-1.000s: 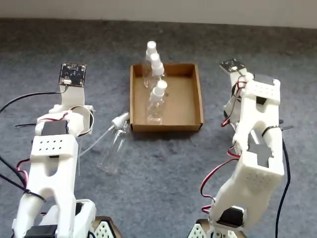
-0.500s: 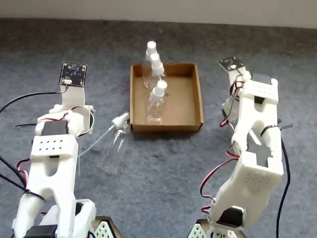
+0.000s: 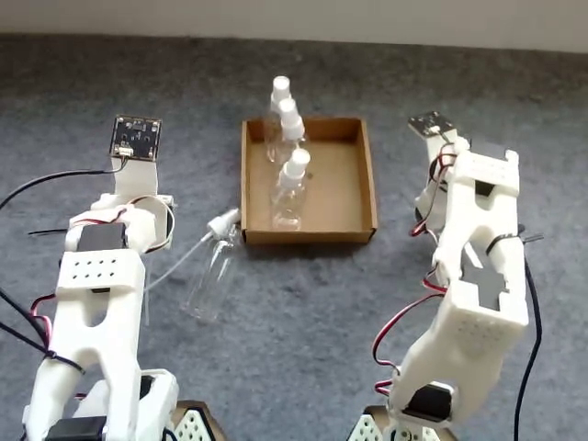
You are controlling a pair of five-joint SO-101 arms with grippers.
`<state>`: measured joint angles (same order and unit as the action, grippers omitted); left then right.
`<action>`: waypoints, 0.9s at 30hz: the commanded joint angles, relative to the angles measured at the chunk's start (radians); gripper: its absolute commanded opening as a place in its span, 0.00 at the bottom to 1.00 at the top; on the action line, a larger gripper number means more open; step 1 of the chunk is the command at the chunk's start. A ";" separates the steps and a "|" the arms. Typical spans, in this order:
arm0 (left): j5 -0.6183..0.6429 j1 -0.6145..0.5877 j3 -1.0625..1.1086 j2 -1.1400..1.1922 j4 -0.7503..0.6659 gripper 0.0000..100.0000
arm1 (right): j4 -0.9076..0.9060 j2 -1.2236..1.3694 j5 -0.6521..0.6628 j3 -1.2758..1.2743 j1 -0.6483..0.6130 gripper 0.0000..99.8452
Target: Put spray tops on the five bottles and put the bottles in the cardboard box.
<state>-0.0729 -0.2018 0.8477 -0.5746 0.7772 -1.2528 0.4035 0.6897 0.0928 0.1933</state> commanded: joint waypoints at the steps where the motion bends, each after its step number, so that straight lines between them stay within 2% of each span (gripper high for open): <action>1: 0.009 0.021 -0.022 -0.013 0.008 0.10 | 0.012 -0.010 0.003 0.012 0.021 0.21; 8: 0.009 0.021 -0.022 -0.013 0.008 0.10 | 0.002 0.035 0.029 0.015 0.022 0.01; 10: 0.009 0.024 -0.030 -0.013 0.008 0.10 | -0.004 0.041 0.011 0.015 0.036 0.00; 13: 0.009 0.027 -0.081 -0.013 0.025 0.10 | -0.028 -0.012 -0.086 0.071 0.050 0.00; 16: 0.009 0.030 -0.196 -0.013 0.115 0.10 | -0.082 -0.124 -0.190 0.183 0.041 0.00; 20: 0.011 0.045 -0.377 -0.012 0.229 0.10 | -0.143 -0.286 -0.325 0.265 -0.054 0.00; 27: 0.011 0.150 -0.722 -0.013 0.428 0.10 | -0.137 -0.598 -0.526 0.226 -0.259 0.00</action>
<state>-0.0729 -0.1250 0.3521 -0.5746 1.1162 -1.3878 -0.0292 0.2371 0.2954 0.0123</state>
